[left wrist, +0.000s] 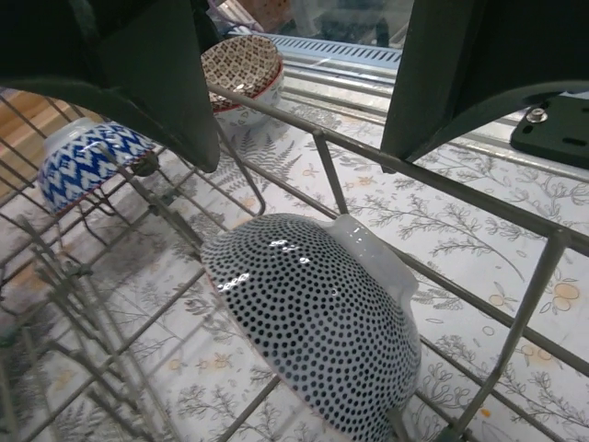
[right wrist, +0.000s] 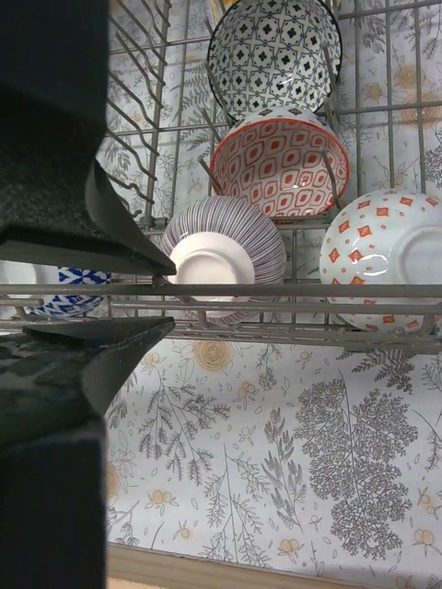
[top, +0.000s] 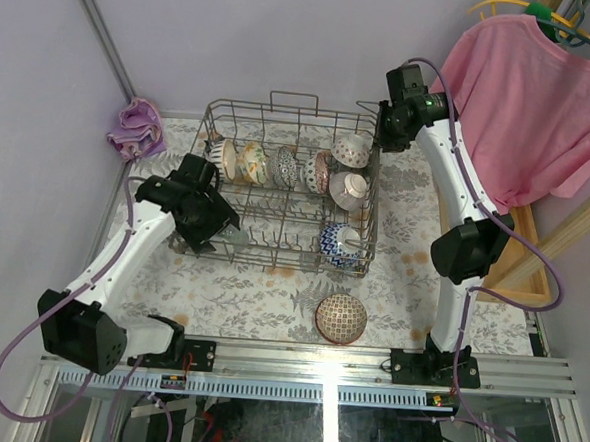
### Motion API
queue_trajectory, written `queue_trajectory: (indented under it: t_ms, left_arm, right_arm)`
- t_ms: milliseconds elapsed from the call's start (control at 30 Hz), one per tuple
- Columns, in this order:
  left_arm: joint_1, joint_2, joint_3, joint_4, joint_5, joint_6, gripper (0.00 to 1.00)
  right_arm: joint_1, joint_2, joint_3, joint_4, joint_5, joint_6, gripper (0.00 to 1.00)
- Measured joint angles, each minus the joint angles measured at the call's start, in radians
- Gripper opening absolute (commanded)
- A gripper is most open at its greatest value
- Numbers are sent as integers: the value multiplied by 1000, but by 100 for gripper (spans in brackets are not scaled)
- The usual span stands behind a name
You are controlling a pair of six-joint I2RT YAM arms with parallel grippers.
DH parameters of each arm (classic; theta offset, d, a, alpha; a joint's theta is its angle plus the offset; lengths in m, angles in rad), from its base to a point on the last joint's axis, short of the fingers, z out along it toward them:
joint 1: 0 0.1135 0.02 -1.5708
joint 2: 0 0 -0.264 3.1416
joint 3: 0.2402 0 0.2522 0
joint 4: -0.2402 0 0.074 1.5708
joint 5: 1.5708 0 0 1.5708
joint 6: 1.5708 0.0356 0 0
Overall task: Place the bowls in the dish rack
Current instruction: Adjust the dish rack at the center of the board.
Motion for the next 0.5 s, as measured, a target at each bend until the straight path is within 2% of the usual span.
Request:
queue_trajectory:
  t_ms: [233,500]
  left_arm:
    - [-1,62,11,-24,-11,13,48]
    - [-1,122,42,-23,-40,23,40]
  right_arm:
    - [-4,0,0,7,-21,0,16]
    - [-15,-1,-5,13,-23,0,5]
